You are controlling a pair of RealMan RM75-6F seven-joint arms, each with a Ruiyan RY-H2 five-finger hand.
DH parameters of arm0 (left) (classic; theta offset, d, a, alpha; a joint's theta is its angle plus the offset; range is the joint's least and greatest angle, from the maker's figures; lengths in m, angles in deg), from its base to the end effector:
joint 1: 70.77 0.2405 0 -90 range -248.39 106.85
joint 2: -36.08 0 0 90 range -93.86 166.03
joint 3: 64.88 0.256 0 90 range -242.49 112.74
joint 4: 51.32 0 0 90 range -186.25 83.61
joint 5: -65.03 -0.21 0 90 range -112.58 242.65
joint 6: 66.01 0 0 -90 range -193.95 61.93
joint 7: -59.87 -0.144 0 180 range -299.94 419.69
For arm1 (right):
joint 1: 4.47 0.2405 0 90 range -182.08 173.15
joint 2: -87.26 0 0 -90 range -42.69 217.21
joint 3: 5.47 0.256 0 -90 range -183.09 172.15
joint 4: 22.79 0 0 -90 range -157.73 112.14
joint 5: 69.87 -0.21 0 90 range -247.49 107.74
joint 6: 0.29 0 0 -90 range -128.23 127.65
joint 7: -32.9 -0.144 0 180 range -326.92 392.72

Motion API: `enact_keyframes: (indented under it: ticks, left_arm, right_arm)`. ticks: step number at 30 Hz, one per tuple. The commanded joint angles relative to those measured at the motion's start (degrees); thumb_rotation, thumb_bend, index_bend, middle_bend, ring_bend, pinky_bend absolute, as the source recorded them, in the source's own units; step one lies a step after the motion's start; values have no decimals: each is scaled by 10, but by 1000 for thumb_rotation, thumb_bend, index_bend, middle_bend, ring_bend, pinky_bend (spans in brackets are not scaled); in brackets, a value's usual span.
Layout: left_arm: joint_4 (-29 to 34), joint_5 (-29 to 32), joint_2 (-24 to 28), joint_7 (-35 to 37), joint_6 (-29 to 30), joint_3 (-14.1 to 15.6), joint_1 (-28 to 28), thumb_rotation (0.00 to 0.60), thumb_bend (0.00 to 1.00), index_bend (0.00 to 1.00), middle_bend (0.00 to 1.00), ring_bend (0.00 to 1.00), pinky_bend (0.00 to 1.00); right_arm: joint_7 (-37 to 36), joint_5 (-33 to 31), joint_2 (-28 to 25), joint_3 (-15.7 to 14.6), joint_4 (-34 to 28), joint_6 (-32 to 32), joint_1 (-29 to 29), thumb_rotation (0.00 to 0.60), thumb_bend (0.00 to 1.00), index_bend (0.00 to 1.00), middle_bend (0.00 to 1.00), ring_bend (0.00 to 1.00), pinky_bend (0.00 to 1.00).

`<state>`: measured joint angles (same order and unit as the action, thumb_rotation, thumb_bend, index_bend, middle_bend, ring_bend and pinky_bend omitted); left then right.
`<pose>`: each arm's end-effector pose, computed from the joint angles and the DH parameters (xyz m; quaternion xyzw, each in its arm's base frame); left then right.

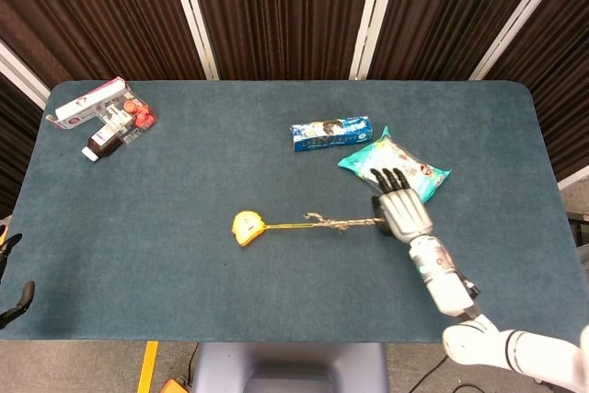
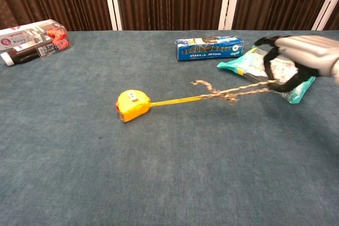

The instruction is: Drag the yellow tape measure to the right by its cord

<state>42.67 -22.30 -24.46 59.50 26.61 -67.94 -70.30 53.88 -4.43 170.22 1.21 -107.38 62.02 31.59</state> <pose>-0.3138 0.1518 0.1926 -0.5652 -0.3560 -0.3939 0.6314 -0.2076 -0.3326 0.0281 0.7189 -0.3499 0.3378 0.4966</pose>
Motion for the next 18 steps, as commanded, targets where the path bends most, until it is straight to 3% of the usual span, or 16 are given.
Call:
enact_keyframes:
  ticks: [1, 8, 11, 18]
  left_arm:
    - [2, 0, 1, -1, -1, 0, -1, 600, 427, 123, 0, 0, 100]
    - [3, 2, 2, -2, -2, -1, -1, 600, 428, 123, 0, 0, 100]
    - [4, 0, -1, -9, -4, 3, -1, 600, 428, 123, 0, 0, 100]
    - [5, 2, -4, -16, -4, 2, -1, 600, 428, 123, 0, 0, 100]
  right_arm:
    - [-12, 14, -38, -14, -17, 21, -27, 600, 531, 822, 148, 70, 0]
    - [-24, 19, -81, -22, -22, 38, -54, 600, 531, 827, 148, 70, 0]
    - [-61, -7, -124, -18, -1, 45, -85, 600, 531, 830, 148, 71, 0]
    - [-153, -19, -146, -5, 70, 29, -115, 600, 531, 838, 148, 71, 0]
